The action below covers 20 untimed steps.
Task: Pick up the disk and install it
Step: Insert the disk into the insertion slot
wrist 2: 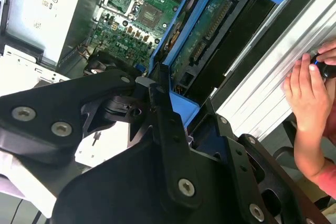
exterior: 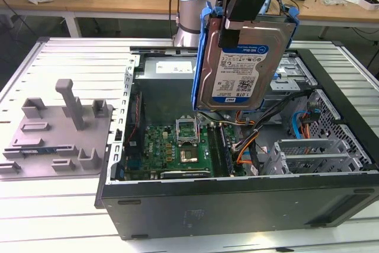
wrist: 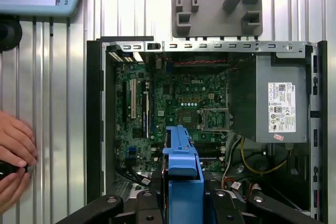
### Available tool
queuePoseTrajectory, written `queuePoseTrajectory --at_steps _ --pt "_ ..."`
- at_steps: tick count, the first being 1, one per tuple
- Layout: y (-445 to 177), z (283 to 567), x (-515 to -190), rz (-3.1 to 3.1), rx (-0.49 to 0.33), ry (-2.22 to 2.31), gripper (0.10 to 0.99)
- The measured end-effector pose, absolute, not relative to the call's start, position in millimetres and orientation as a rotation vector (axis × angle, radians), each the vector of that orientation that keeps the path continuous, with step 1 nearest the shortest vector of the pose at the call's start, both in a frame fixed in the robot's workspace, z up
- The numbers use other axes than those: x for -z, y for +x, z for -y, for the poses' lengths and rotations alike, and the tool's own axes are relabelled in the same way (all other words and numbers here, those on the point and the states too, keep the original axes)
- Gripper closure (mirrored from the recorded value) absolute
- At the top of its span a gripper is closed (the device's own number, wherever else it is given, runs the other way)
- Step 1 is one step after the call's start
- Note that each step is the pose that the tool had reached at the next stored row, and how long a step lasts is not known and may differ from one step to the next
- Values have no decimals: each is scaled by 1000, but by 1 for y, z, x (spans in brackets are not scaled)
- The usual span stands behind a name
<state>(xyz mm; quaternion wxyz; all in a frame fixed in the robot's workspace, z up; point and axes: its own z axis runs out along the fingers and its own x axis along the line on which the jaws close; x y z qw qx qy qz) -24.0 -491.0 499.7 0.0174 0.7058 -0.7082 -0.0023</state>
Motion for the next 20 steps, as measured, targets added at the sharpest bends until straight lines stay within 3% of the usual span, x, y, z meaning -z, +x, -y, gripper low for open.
queuePoseTrajectory --at_steps 20 --pt "-25 506 -499 2233 16 2226 718"
